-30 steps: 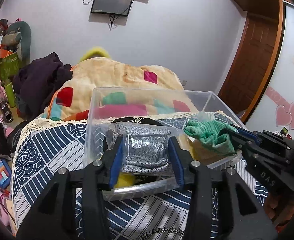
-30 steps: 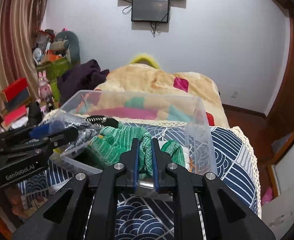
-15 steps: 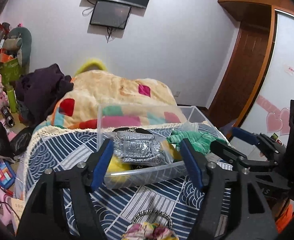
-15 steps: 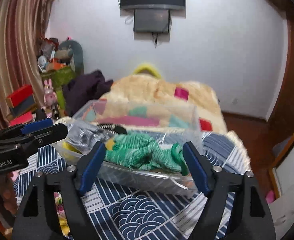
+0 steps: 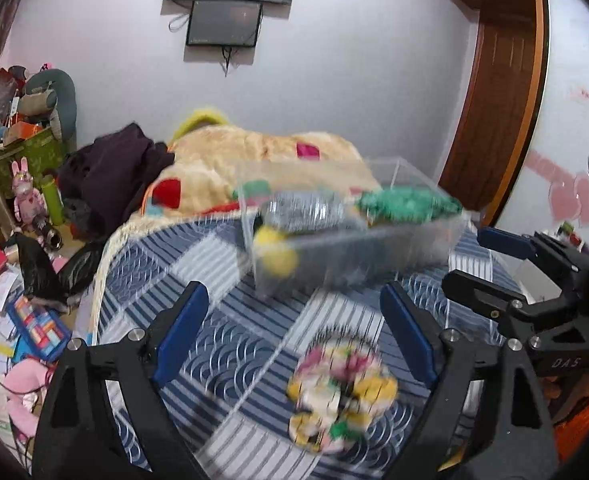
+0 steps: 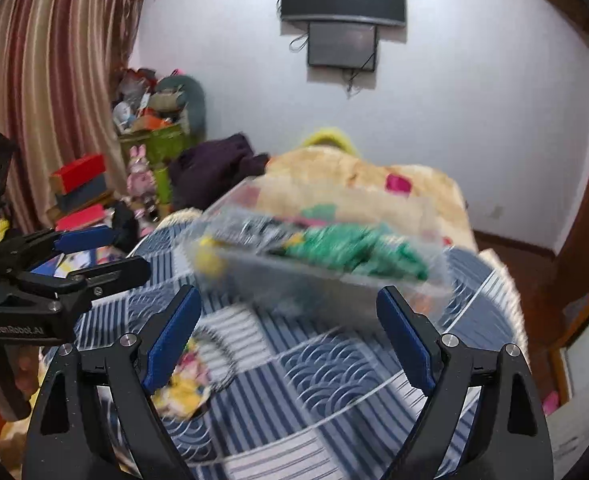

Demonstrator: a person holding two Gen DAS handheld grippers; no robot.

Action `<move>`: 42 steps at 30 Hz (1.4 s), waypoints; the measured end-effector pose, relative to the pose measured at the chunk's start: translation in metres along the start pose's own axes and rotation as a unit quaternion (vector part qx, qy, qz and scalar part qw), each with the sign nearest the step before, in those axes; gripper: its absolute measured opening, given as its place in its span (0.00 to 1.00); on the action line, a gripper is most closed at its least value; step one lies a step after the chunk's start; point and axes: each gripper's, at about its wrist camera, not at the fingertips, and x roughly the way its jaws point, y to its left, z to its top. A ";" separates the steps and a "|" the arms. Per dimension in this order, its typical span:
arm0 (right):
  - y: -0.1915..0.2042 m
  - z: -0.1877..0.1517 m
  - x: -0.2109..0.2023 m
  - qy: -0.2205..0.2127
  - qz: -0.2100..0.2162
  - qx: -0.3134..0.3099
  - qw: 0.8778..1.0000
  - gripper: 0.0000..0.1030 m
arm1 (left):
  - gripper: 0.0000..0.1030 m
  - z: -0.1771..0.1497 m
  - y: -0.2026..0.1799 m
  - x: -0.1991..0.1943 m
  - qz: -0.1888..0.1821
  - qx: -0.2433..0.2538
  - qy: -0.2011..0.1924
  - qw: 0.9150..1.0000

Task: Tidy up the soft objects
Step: 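Grasp the floral scrunchie with left tool while right grasps braided cord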

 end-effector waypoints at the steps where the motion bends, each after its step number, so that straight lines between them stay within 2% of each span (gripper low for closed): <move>1: 0.002 -0.005 0.006 0.010 0.008 -0.001 1.000 0.85 | 0.86 -0.008 0.000 0.002 0.000 -0.001 0.008 1.000; 6: 0.007 -0.020 0.027 0.053 0.032 0.004 0.998 0.81 | 0.85 -0.039 0.006 0.020 -0.006 -0.011 0.055 0.998; 9: 0.009 -0.023 0.044 0.086 0.043 -0.001 0.995 0.65 | 0.83 -0.055 0.007 0.030 -0.012 -0.015 0.075 0.997; 12: 0.011 -0.023 0.064 0.129 0.056 0.002 0.990 0.50 | 0.73 -0.065 0.004 0.035 -0.018 -0.008 0.086 0.996; 14: 0.013 -0.022 0.075 0.144 0.066 0.002 0.987 0.45 | 0.65 -0.069 -0.001 0.039 -0.019 -0.002 0.092 0.996; 17: 0.021 -0.021 0.086 0.155 0.070 -0.010 0.985 0.36 | 0.59 -0.072 -0.003 0.037 -0.013 0.013 0.085 0.996; 18: 0.024 -0.022 0.086 0.155 0.071 -0.017 0.985 0.29 | 0.56 -0.072 -0.003 0.036 -0.017 0.014 0.084 0.996; 19: 0.028 -0.022 0.087 0.156 0.070 -0.027 0.985 0.16 | 0.51 -0.072 -0.002 0.036 -0.022 0.012 0.084 0.996; 20: 0.032 -0.025 0.089 0.159 0.069 -0.036 0.984 0.11 | 0.44 -0.072 -0.001 0.036 -0.023 0.011 0.083 0.996; 23: 0.038 -0.029 0.086 0.149 0.064 -0.051 0.985 0.09 | 0.28 -0.071 0.001 0.037 -0.031 0.005 0.082 0.996; 24: 0.037 -0.029 0.086 0.148 0.064 -0.049 0.986 0.08 | 0.26 -0.070 0.001 0.037 -0.031 0.004 0.082 0.996; 26: 0.034 -0.031 0.083 0.145 0.066 -0.040 0.986 0.08 | 0.17 -0.069 0.001 0.037 -0.033 0.002 0.081 0.996; 31: 0.020 -0.030 0.060 0.117 0.057 -0.014 0.991 0.07 | 0.14 -0.062 -0.001 0.032 -0.037 -0.002 0.069 0.997; 42: -0.008 -0.014 0.015 0.045 0.034 0.029 0.998 0.07 | 0.13 -0.025 -0.016 0.008 -0.039 0.016 0.008 0.999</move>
